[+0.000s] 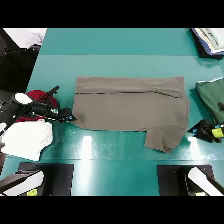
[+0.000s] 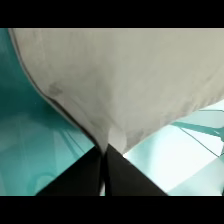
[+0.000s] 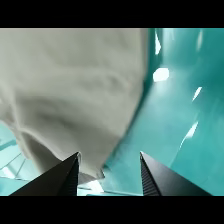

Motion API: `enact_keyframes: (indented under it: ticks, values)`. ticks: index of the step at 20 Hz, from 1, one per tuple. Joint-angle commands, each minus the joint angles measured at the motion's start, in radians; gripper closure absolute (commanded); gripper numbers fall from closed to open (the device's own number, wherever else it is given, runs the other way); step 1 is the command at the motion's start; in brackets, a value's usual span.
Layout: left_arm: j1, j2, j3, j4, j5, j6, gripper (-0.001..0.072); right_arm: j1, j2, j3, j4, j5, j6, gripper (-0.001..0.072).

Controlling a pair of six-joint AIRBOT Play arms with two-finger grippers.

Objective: Fold the shirts.

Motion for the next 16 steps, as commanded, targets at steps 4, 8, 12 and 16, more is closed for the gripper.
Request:
enact_keyframes:
  ticks: [4,8,12,16]
  values:
    - [0.000,0.001,0.012,0.000,-0.006,0.021,0.0680,-0.026,0.030,-0.184,0.080,-0.076,0.039,0.0285]
    - [0.000,0.001,0.012,-0.001,-0.007,0.027,0.0680,0.054,0.030,-0.193,0.112,-0.148,0.039,0.0398]
    - [0.001,0.001,0.012,0.002,-0.032,0.033,0.0680,0.165,0.030,-0.190,0.104,-0.184,0.040,0.0681]
    - [0.000,0.075,0.012,0.103,-0.114,0.000,0.0682,0.179,0.109,-0.096,0.019,-0.050,0.040,0.0689]
